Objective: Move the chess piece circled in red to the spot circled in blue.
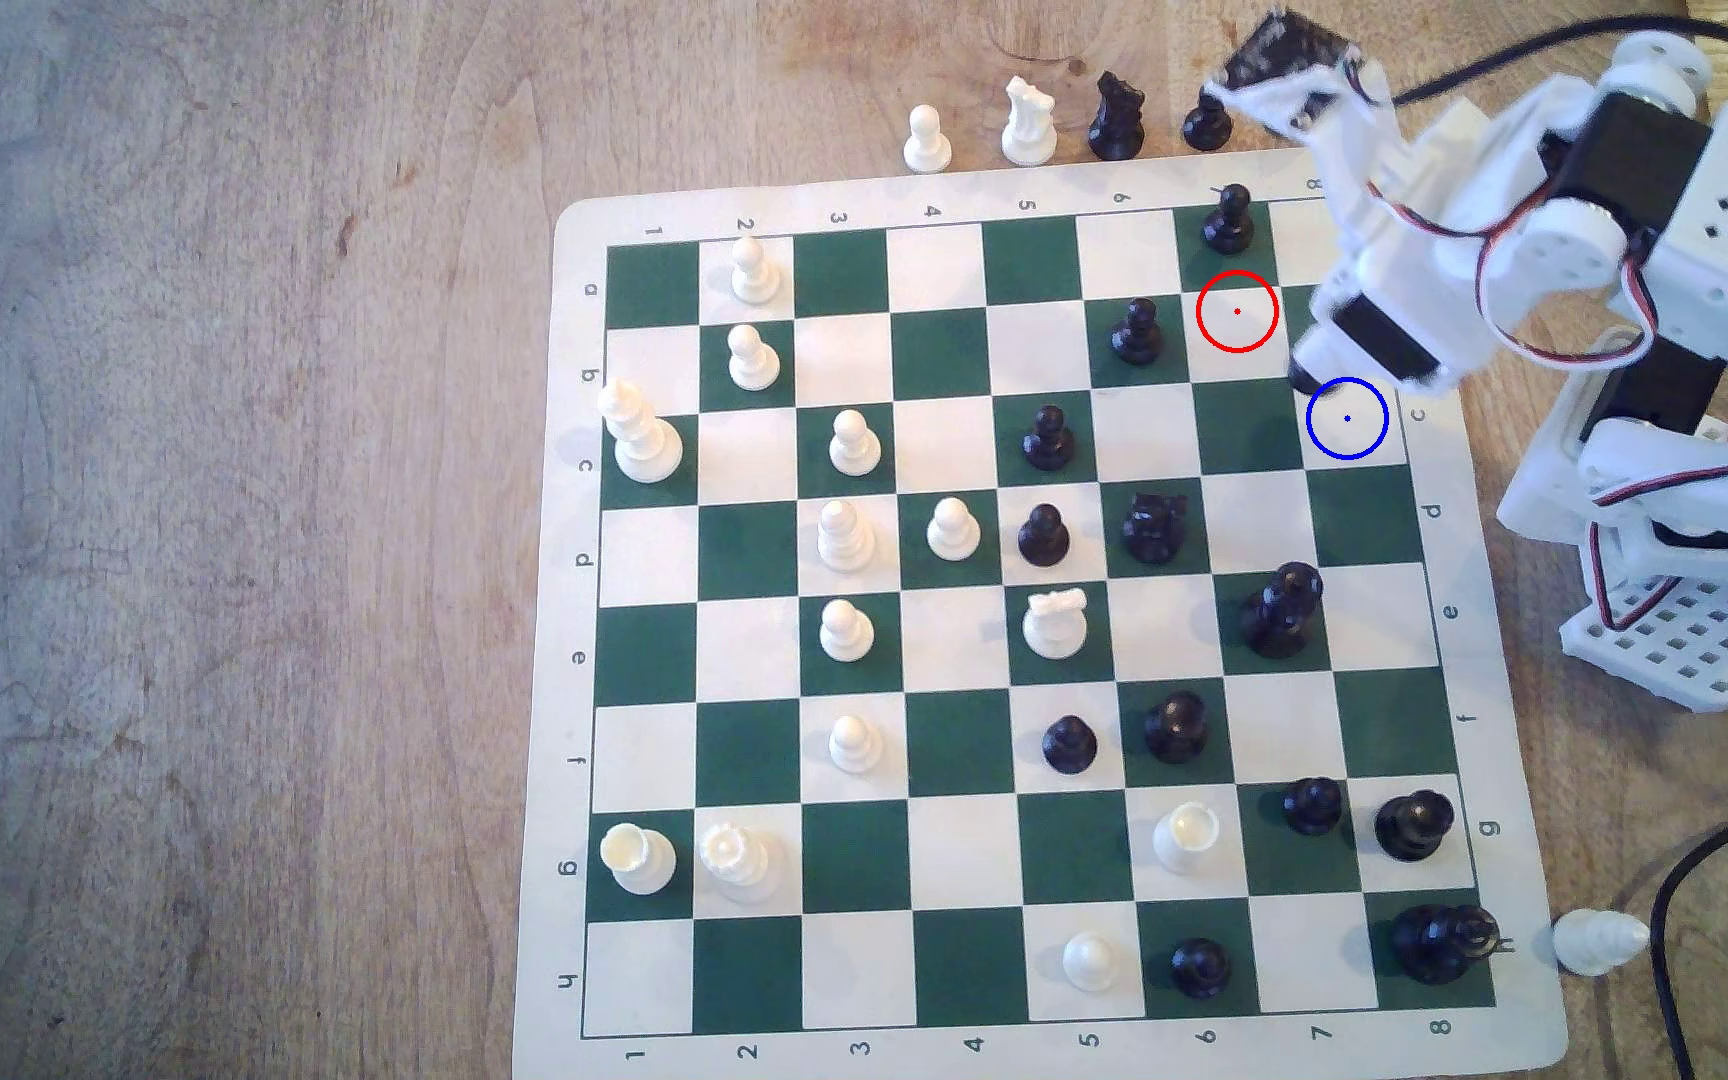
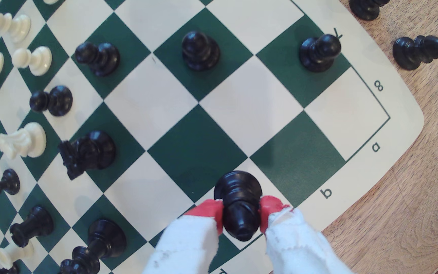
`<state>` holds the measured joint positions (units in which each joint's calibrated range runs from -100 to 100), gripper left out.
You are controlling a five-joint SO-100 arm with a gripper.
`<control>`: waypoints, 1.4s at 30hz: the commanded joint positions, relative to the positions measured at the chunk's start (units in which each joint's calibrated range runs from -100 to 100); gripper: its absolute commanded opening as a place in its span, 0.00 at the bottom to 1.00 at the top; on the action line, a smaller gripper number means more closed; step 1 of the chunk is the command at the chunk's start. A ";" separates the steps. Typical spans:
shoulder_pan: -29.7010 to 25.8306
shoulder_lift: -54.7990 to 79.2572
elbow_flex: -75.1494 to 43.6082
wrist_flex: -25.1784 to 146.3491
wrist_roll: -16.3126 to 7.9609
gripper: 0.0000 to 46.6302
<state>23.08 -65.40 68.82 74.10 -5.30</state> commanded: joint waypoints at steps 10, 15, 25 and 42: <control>-0.36 -7.35 7.15 0.18 0.54 0.01; -0.36 -7.95 8.42 -0.48 0.54 0.01; 1.13 -6.59 9.33 -2.52 1.12 0.01; 2.38 -3.70 9.96 -2.44 2.34 0.01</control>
<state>24.56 -70.00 78.94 72.19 -3.35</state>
